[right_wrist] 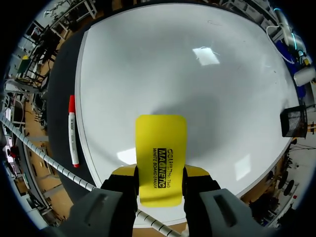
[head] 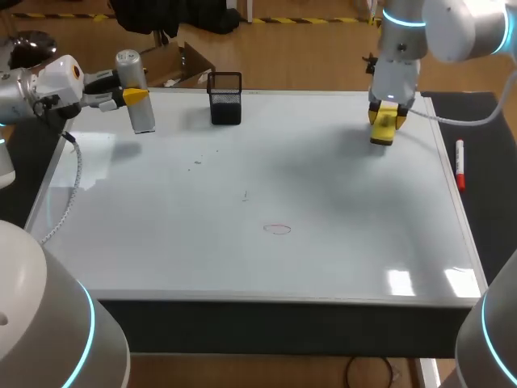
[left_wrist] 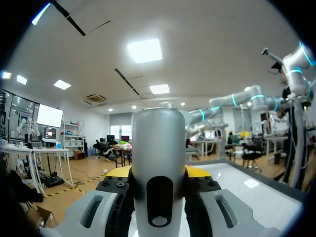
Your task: Pick up the inspection probe, press it on each red-marked spot on the whiteboard one by one, put down the probe, pick up the eraser, and wipe off all the red marks.
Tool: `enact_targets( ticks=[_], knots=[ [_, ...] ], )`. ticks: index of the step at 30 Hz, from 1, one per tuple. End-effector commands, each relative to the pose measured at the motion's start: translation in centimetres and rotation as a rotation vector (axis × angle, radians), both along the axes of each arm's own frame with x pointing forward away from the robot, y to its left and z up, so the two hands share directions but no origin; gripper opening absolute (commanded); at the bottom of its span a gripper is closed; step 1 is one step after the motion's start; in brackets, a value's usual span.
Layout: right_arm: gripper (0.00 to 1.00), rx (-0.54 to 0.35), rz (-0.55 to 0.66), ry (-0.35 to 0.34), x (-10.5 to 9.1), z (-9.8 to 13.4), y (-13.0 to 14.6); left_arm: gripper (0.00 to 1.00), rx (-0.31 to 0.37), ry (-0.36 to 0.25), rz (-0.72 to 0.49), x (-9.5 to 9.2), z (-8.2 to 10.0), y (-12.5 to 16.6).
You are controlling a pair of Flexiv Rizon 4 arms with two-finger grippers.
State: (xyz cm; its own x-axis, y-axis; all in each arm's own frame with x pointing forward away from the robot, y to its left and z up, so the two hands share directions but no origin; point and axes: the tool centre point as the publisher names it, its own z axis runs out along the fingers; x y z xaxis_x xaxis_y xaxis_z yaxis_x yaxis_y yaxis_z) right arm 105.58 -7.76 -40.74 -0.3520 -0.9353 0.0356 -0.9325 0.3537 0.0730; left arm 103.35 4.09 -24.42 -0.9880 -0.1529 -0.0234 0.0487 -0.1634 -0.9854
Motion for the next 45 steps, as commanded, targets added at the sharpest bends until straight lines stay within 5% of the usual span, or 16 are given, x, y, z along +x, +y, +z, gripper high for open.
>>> enact_targets(
  ticks=[1, 34, 45],
  knots=[
    [0.0, 0.001, -0.008, -0.006, 0.0, 0.5, -0.5, 0.0, 0.0, -0.001, 0.001, 0.0, 0.1, 0.0],
    [0.0, -0.007, -0.028, -0.023, 0.0, 1.3, -0.7, 0.0, 0.0, -0.001, 0.001, 0.0, 0.1, 0.0],
    [0.0, -0.007, -0.028, -0.023, 0.0, 1.3, -0.7, 0.0, -0.019, -0.024, -0.072, -5.2, 1.5, -3.5]
  ],
)
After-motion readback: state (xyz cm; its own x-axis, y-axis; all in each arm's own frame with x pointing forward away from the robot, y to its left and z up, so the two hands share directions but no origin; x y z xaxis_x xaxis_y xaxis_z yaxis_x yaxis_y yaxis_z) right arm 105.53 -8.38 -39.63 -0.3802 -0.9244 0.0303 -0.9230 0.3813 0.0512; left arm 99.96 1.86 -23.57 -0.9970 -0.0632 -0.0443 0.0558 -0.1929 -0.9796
